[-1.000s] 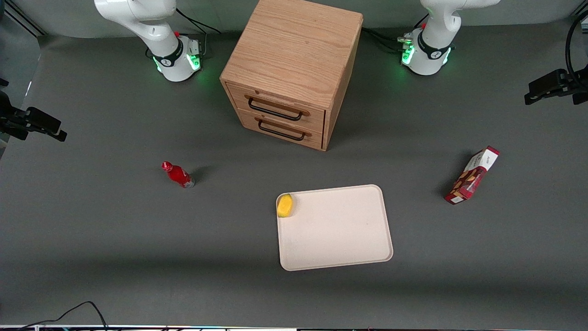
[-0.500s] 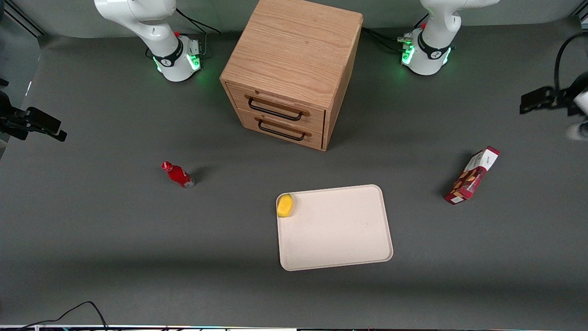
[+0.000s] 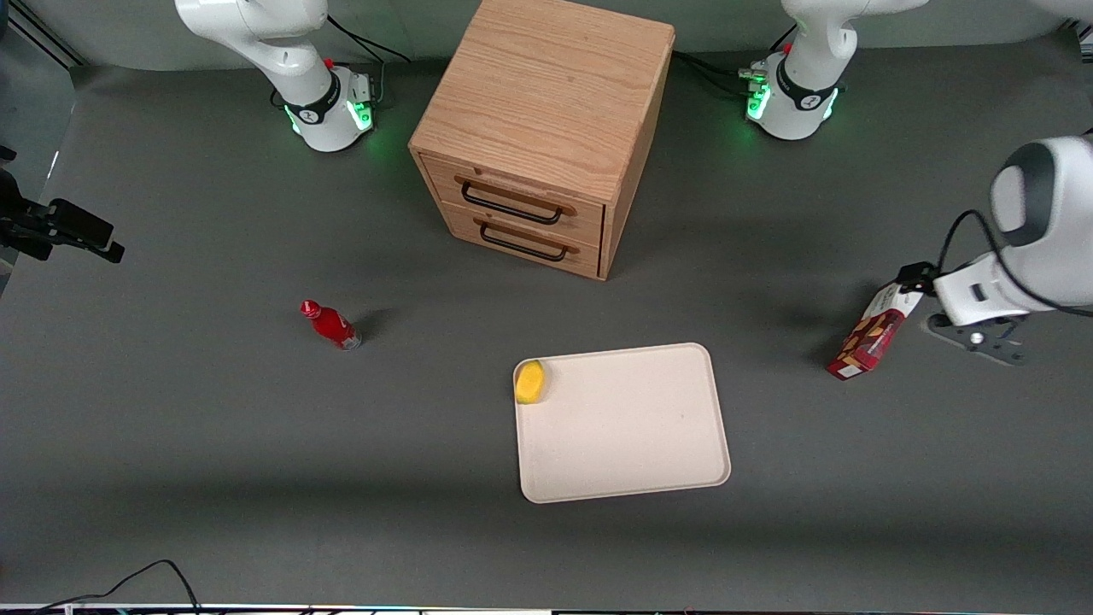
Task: Place red cookie box on tray
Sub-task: 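Move the left gripper down over the red plaid shortbread box, then close the left gripper on the shortbread box and lift it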
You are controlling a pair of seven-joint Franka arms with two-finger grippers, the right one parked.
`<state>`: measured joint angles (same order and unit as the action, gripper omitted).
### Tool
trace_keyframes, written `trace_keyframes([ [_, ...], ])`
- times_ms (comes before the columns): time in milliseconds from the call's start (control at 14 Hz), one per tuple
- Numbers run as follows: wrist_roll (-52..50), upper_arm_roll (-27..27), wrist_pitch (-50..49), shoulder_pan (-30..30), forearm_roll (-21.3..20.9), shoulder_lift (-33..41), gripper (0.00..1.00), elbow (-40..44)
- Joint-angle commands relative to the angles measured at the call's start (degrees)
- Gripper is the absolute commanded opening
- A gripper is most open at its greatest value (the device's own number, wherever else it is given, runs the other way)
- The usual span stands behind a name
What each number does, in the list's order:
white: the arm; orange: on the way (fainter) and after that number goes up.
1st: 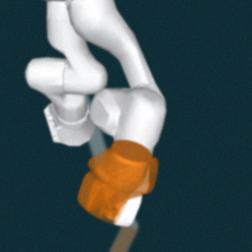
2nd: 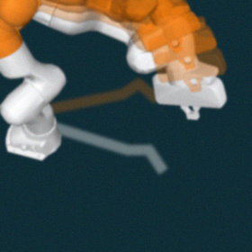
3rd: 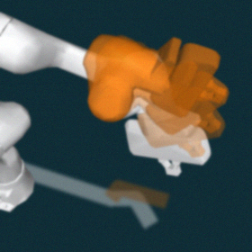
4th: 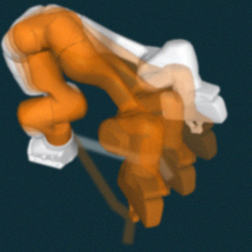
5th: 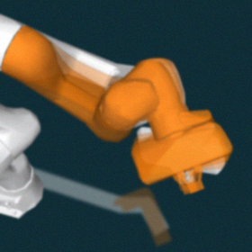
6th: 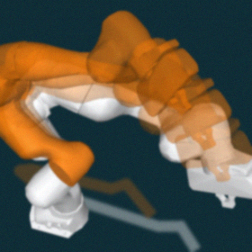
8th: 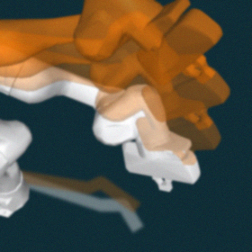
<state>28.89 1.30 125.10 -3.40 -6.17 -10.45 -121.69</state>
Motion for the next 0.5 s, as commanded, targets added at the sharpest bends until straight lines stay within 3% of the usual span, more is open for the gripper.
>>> trace_keyframes([
  [0,1.26,0.10,21.78,0.15,0.55,-1.83,0.64,-12.05],
  [71,1.17,0.37,26.20,-0.29,0.72,-3.68,0.01,-12.94],
  [286,1.44,0.37,25.90,-0.47,2.74,-3.71,0.00,-12.25],
  [357,1.35,0.37,23.11,-0.47,3.00,-2.74,0.00,-11.21],
  [429,1.09,0.28,14.21,-0.29,3.53,-0.47,0.00,-7.11],
])
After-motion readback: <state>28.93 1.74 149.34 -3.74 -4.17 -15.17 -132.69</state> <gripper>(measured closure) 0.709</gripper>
